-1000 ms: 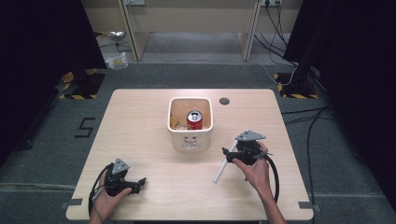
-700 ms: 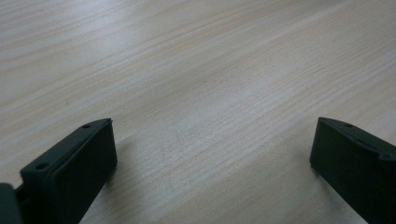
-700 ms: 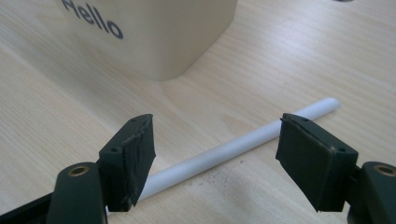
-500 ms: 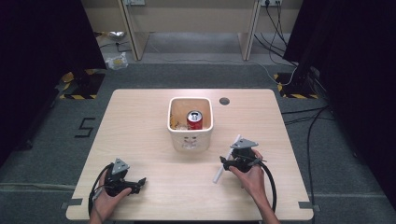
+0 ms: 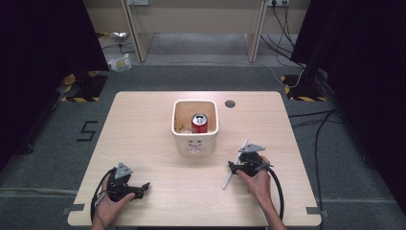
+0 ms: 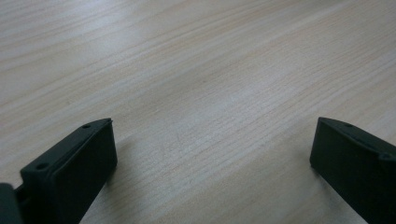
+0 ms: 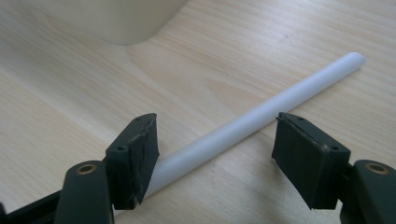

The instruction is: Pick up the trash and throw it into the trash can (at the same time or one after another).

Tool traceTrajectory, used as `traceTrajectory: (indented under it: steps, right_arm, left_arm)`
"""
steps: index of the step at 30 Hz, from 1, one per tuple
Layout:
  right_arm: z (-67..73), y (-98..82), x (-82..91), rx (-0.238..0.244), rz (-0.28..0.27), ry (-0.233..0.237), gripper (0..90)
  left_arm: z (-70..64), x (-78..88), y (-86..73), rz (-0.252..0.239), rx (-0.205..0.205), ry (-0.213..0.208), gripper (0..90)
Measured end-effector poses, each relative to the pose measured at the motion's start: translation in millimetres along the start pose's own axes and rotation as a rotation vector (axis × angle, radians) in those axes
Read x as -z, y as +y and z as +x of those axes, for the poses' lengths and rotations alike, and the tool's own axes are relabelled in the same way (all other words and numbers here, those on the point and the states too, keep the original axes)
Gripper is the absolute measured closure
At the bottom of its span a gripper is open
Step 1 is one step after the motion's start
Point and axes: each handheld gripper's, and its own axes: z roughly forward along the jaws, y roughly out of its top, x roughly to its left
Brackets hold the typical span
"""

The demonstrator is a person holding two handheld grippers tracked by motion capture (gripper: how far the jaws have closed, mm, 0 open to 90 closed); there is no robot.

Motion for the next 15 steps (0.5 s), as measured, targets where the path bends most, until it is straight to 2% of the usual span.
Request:
traceTrajectory:
  steps: [1,8,15]
  right_arm:
    - [-1.4,-0.8,-0.2,-0.01,-0.011,0.0,33.6]
    - [-12.3,-0.6,1.1,0.007,-0.018,0.021,45.0]
    - [-20.7,-1.4,2.3,0.022,-0.031,0.038,62.5]
  left_arm:
    - [0.0,0.0,0.0,0.0,0.0,0.0,0.0]
    - [0.0,0.0,0.0,0.0,0.0,0.0,0.0]
    - [0.0,0.1,-0.1,0.0,0.0,0.001,0.0]
